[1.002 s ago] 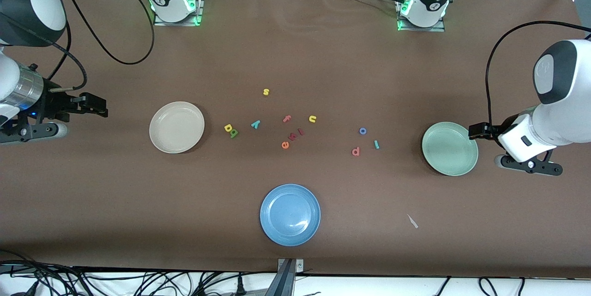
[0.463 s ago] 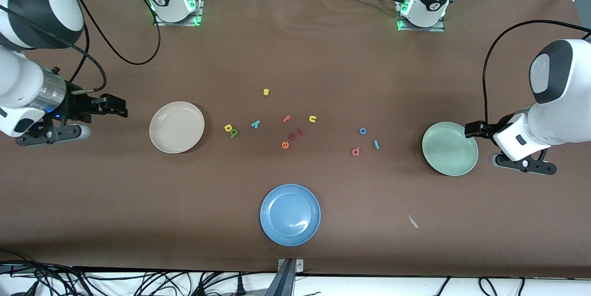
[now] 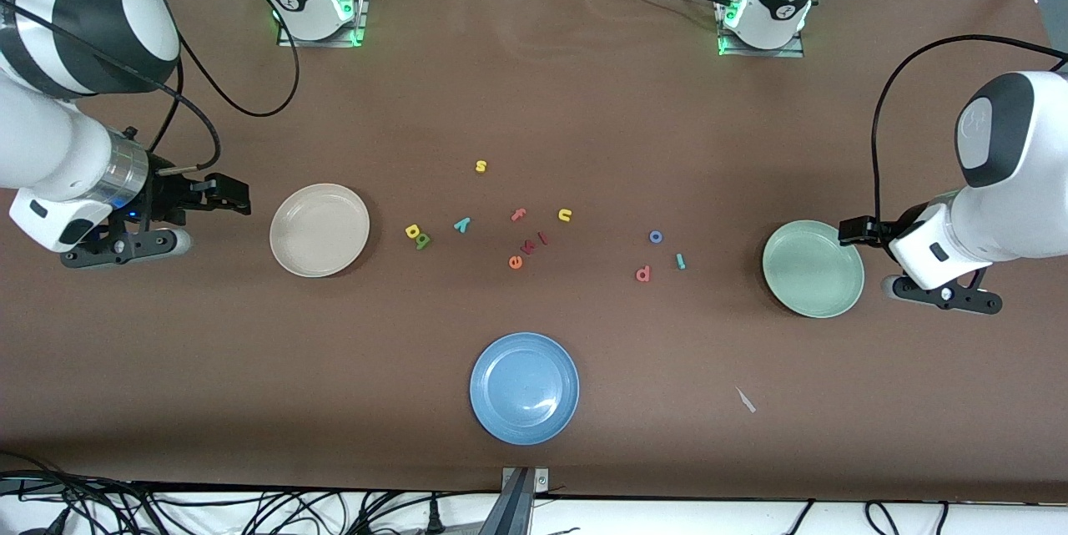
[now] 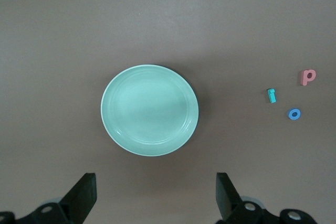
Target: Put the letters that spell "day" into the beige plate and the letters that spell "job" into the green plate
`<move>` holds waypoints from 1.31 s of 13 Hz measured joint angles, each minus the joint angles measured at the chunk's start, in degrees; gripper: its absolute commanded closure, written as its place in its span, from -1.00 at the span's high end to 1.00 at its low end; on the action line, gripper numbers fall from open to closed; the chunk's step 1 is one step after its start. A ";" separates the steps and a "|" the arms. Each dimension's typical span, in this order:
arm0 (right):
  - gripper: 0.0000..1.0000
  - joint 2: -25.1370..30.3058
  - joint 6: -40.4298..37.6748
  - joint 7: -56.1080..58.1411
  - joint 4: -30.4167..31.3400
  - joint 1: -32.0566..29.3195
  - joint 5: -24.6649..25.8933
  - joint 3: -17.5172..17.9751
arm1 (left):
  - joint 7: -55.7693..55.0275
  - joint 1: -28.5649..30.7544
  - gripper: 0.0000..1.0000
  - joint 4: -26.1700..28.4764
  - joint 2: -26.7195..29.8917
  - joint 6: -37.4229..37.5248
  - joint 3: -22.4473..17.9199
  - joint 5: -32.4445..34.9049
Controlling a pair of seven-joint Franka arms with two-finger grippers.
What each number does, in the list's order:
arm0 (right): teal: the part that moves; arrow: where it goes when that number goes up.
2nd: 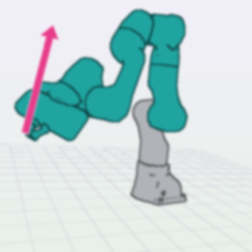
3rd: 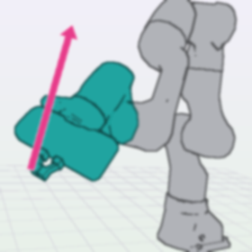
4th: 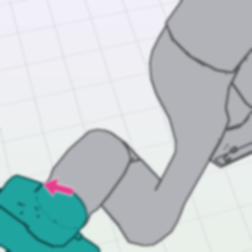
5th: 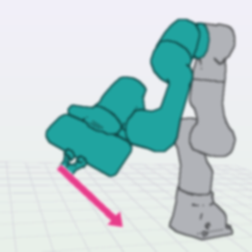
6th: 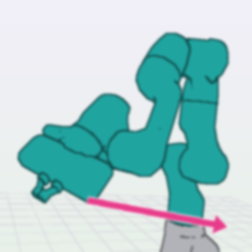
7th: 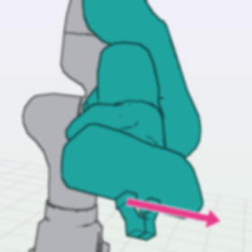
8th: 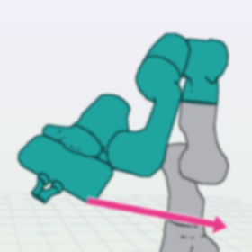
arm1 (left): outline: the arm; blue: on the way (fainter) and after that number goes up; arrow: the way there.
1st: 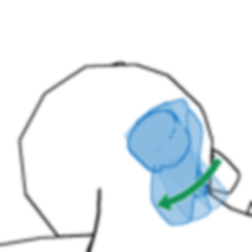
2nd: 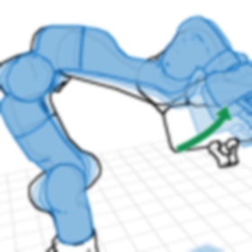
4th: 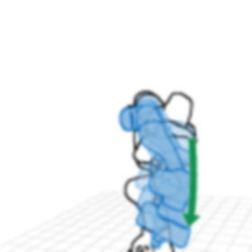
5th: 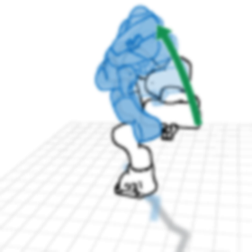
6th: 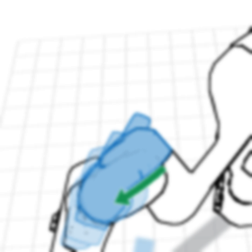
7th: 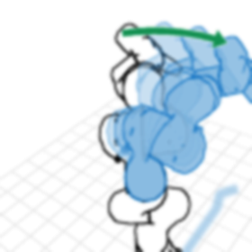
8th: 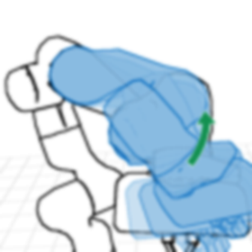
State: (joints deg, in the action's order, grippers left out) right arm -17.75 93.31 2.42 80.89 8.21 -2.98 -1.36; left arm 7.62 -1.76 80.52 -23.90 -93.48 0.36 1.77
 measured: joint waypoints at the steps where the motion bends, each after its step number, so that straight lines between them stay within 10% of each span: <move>1: 0.99 0.00 -0.04 0.05 0.01 -0.09 0.00 -0.26 | 0.00 -0.02 0.99 0.01 0.00 0.01 0.07 0.00; 17: 0.99 0.01 -0.16 2.36 0.92 -0.56 0.04 -2.76 | 0.00 -0.02 0.98 0.19 0.00 0.03 0.12 0.00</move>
State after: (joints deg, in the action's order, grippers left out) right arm -17.74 93.15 4.78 81.81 7.65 -2.94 -4.12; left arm 7.62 -1.77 80.72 -23.90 -93.45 0.47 1.77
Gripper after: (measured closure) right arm 0.004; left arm 0.009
